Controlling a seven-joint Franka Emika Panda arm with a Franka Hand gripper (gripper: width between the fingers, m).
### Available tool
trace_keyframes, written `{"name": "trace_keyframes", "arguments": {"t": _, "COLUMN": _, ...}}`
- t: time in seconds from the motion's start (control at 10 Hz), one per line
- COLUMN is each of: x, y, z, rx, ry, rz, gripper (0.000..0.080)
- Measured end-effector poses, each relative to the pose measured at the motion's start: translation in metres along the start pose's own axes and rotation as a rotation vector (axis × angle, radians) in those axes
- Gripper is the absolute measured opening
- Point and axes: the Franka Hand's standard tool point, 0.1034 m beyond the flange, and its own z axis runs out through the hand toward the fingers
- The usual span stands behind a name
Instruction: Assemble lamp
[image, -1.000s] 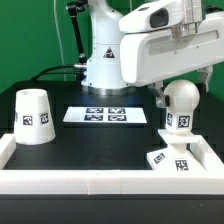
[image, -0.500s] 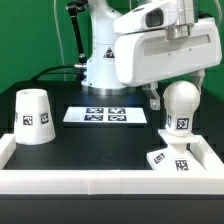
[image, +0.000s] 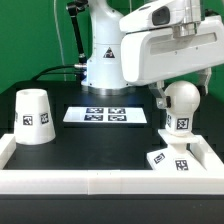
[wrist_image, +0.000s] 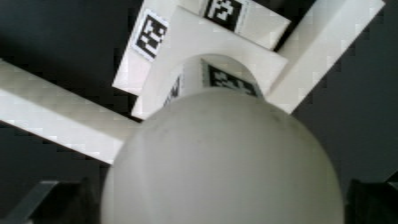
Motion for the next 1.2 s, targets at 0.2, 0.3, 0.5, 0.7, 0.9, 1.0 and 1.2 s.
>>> {"name": "trace_keyframes", "arguments": {"t": 0.2, "x": 0.0022, "y": 0.0023, "z": -0.0006, "rx": 0.000, "ry": 0.002, "rz": 0.002, "gripper": 0.0571}}
{"name": "trace_keyframes", "arguments": {"t": 0.3, "x": 0.0023, "y": 0.0023, "z": -0.0005, "rx": -0.001, "ry": 0.003, "rz": 0.002, "gripper": 0.0571}}
{"name": "trace_keyframes", "arguments": {"t": 0.5, "x": 0.0023, "y": 0.0023, "z": -0.0005, "rx": 0.000, "ry": 0.004, "rz": 0.023, "gripper": 0.0573}}
{"name": "trace_keyframes", "arguments": {"t": 0.7, "x": 0.0025, "y": 0.0023, "z": -0.0006, "rx": 0.000, "ry": 0.004, "rz": 0.059, "gripper": 0.0573}}
{"name": "trace_keyframes", "arguments": {"t": 0.9, "x": 0.0045, "y": 0.0015, "z": -0.0028, "rx": -0.006, "ry": 0.015, "rz": 0.267, "gripper": 0.0574}}
{"name": "trace_keyframes", "arguments": {"t": 1.0, "x": 0.0033, "y": 0.0037, "z": -0.0036, "rx": -0.010, "ry": 0.015, "rz": 0.389, "gripper": 0.0574}}
{"name": "trace_keyframes", "arguments": {"t": 1.2, "x": 0.0026, "y": 0.0065, "z": -0.0045, "rx": -0.015, "ry": 0.016, "rz": 0.550, "gripper": 0.0574}}
